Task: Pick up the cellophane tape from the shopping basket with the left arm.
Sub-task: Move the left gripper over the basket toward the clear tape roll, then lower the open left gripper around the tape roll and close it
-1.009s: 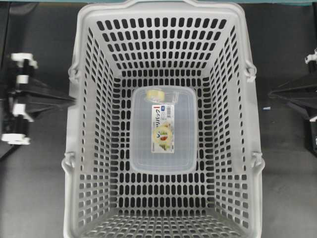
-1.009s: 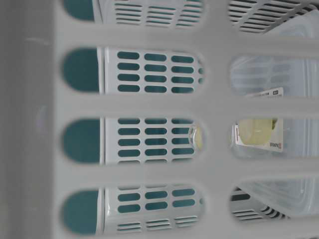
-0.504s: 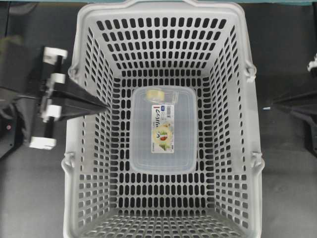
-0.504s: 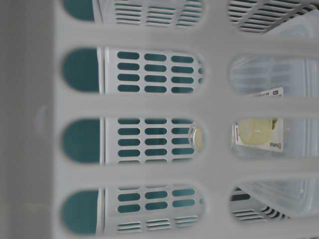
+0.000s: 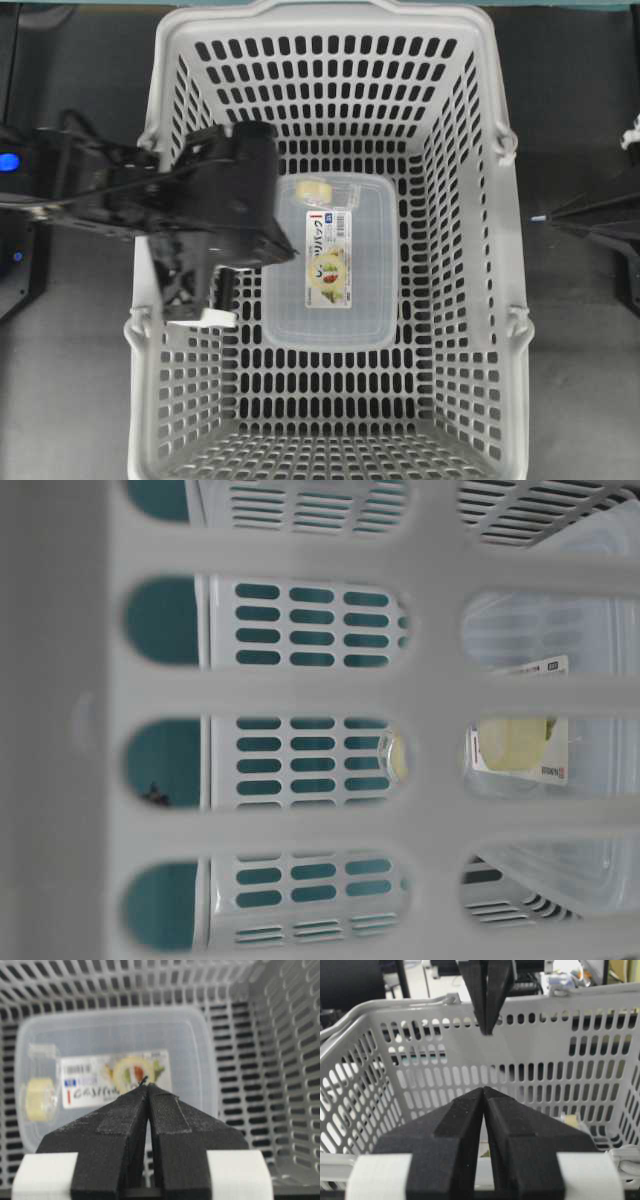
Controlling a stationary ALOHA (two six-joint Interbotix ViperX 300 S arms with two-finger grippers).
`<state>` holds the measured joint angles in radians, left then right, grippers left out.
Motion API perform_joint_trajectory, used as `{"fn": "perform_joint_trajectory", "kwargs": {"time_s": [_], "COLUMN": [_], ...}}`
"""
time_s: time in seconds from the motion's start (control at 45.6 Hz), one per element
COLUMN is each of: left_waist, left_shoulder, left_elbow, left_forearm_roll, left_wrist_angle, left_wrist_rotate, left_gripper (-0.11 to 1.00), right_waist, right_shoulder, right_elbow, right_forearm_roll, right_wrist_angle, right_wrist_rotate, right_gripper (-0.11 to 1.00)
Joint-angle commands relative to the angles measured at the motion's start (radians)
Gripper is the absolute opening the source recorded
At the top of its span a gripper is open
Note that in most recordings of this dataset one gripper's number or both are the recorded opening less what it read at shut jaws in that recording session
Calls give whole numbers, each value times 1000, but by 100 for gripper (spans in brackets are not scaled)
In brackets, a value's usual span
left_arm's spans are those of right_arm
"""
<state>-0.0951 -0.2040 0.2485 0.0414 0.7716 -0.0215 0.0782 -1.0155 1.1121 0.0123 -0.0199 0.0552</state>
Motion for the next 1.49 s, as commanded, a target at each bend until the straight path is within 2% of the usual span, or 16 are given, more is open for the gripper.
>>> {"fn": "perform_joint_trajectory", "kwargs": {"time_s": [0.0, 0.241, 0.329, 0.439, 0.57, 0.68, 1.118, 1.469], "left_waist": [-2, 0, 11, 17, 18, 26, 23, 26], "left_shoulder": [20, 89, 115, 153, 202, 232, 399, 422], "left_elbow": [-66, -127, -143, -179, -232, -247, -245, -179], "left_forearm_roll": [3, 3, 3, 3, 2, 3, 2, 3], "left_wrist_angle": [41, 80, 101, 155, 222, 235, 219, 117], "left_wrist_rotate": [3, -5, -8, -9, -9, -8, -8, -12], "left_gripper": [0, 1, 7, 32, 72, 90, 90, 90], "right_waist": [5, 5, 5, 5, 5, 5, 5, 5], "right_shoulder": [5, 3, 3, 3, 3, 3, 3, 3], "right_elbow": [-28, -28, -28, -28, -28, -26, -15, 2], "right_forearm_roll": [3, 2, 3, 3, 3, 2, 2, 2], "right_wrist_angle": [-11, -12, -12, -12, -14, -14, -57, -78], "right_wrist_rotate": [-9, -18, -18, -17, -17, -17, -18, -17], "right_gripper": [1, 1, 1, 1, 1, 1, 1, 1]}}
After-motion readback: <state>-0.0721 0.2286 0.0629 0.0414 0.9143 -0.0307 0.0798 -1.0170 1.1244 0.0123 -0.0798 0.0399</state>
